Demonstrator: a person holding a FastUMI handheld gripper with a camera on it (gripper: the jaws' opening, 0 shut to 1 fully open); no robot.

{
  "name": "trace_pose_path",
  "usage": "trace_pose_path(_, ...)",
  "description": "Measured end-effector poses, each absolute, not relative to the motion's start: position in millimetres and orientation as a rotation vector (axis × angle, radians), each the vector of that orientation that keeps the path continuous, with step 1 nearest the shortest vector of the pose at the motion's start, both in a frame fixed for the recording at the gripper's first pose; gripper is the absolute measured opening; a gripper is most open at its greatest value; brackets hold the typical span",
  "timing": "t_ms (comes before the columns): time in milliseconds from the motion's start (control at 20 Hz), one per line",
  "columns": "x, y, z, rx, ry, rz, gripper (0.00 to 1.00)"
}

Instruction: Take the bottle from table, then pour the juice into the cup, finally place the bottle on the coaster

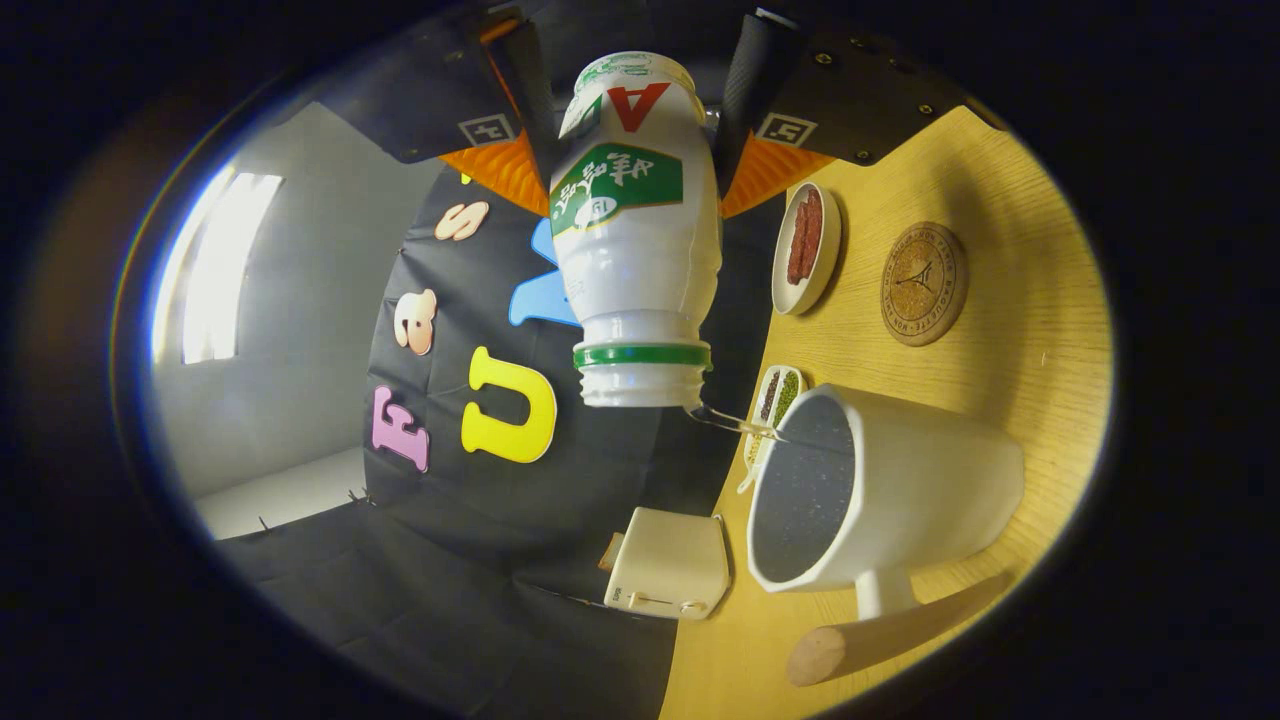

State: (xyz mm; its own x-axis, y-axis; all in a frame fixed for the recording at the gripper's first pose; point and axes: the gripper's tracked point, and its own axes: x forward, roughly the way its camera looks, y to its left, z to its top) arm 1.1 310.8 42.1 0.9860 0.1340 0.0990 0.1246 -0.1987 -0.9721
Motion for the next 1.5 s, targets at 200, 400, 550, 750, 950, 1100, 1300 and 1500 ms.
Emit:
trace_pose_path(200,0,315,45,-1.796,-0.209,0.007,0.72)
trace_pose_path(400,1,320,46,-1.815,-0.222,0.011,0.72)
trace_pose_path(550,0,322,44,-1.829,-0.228,0.016,0.72)
trace_pose_path(750,0,323,44,-1.878,-0.244,0.014,0.72)
trace_pose_path(950,1,323,44,-1.883,-0.247,0.017,0.72)
trace_pose_path(1100,1,324,43,-1.909,-0.261,0.012,0.72)
trace_pose_path(1300,0,326,44,-1.926,-0.274,0.014,0.72)
trace_pose_path(1500,-1,331,45,-1.987,-0.313,0.004,0.72)
